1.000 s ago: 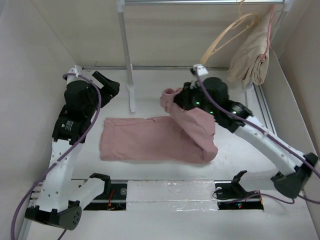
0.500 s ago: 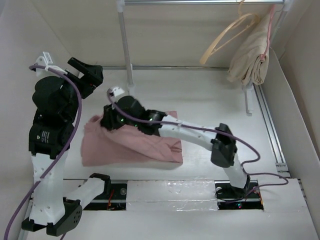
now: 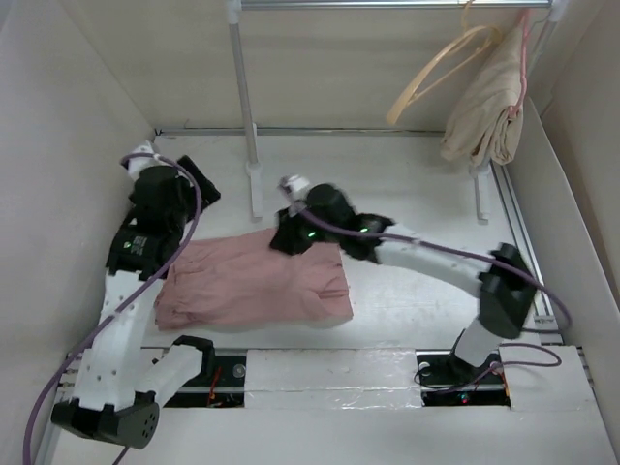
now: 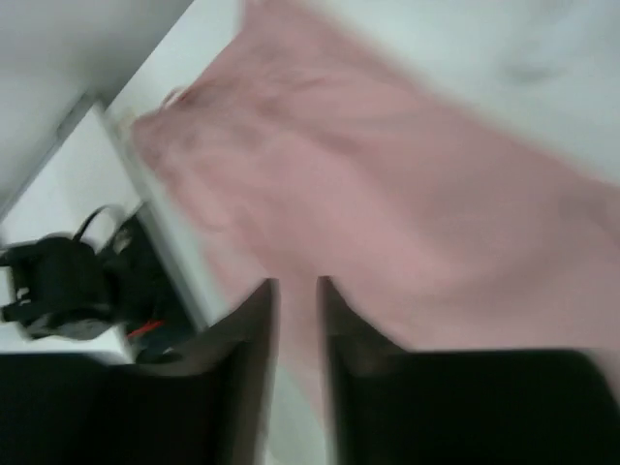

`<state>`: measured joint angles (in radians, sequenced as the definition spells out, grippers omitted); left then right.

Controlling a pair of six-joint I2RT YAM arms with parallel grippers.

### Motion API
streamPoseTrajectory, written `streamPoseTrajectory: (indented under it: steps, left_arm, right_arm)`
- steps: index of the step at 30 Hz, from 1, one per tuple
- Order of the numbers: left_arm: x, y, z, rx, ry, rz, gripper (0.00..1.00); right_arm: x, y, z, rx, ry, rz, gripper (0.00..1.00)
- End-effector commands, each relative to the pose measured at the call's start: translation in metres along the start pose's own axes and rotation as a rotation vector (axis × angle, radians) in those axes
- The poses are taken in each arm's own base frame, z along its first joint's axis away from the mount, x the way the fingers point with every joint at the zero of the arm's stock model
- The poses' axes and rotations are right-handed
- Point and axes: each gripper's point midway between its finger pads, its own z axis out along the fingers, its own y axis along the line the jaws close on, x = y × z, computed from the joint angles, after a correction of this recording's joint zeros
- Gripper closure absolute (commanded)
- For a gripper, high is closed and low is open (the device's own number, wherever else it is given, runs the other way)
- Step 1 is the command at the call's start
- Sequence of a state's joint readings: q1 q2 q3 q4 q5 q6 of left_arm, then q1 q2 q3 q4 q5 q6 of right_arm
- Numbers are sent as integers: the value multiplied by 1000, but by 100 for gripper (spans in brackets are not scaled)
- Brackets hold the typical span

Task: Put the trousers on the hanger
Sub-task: Fold the trousers at the center of the board.

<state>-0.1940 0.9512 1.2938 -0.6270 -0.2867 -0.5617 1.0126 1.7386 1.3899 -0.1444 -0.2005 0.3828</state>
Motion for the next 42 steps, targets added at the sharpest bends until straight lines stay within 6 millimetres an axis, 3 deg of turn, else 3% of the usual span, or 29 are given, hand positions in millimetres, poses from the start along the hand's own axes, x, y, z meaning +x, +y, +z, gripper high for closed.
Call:
streamPoseTrajectory:
  steps: [1, 2, 3, 4, 5, 6, 7, 8, 10, 11, 12, 14, 16, 19, 23, 27, 31, 37, 42]
  left_arm:
    - [63, 7, 20, 45, 169, 52, 21]
    - [91, 8, 25, 70, 232, 57, 21]
    - [104, 0, 24, 116, 261, 50, 22]
    - [116, -26, 19, 225, 291, 35, 22]
    - [132, -31, 21, 249, 322, 35, 22]
    - [141, -37, 22, 264, 343, 33, 22]
    - [156, -43, 28, 264, 381, 45, 22]
    - [174, -59, 22, 302, 426, 83, 22]
    - [201, -69, 30, 268, 466, 154, 22]
    - [218, -87, 26, 294, 499, 193, 22]
    - [222, -91, 22, 307, 507, 200, 22]
    - [236, -110, 27, 348, 553, 193, 22]
    - [251, -126, 29, 412, 608, 175, 22]
    - [276, -137, 33, 440, 669, 188, 22]
    - [289, -150, 46, 445, 700, 193, 23]
    - [292, -162, 42, 469, 725, 185, 23]
    - [293, -160, 22, 504, 742, 180, 23]
    - [329, -147, 36, 449, 822, 214, 24]
    - [332, -160, 46, 462, 817, 209, 25]
  right_arm:
    - [-27, -54, -60, 49, -139, -38, 79]
    - [-28, -59, -82, 68, -159, -84, 94]
    - [3, -77, -88, 111, -94, -77, 99]
    - [12, -84, -96, 131, -82, -81, 100]
    - [15, -91, -108, 149, -88, -94, 100]
    - [41, -97, -110, 159, -26, -84, 100]
    - [50, -102, -113, 165, -10, -78, 100]
    - [57, -106, -116, 182, 3, -84, 100]
    - [82, -116, -123, 221, 47, -72, 89]
    - [95, -118, -126, 225, 69, -65, 69]
    - [93, -118, -127, 229, 62, -64, 64]
    - [108, -120, -130, 233, 79, -43, 63]
    - [110, -120, -129, 212, 55, -29, 63]
    - [133, -119, -115, 157, 101, 8, 63]
    - [151, -108, -100, 100, 149, 2, 59]
    - [146, -118, -98, 150, 119, -5, 59]
    - [134, -125, -92, 166, 90, -21, 60]
    - [143, -133, -84, 201, 132, -36, 62]
    - [144, -138, -91, 254, 130, -37, 86]
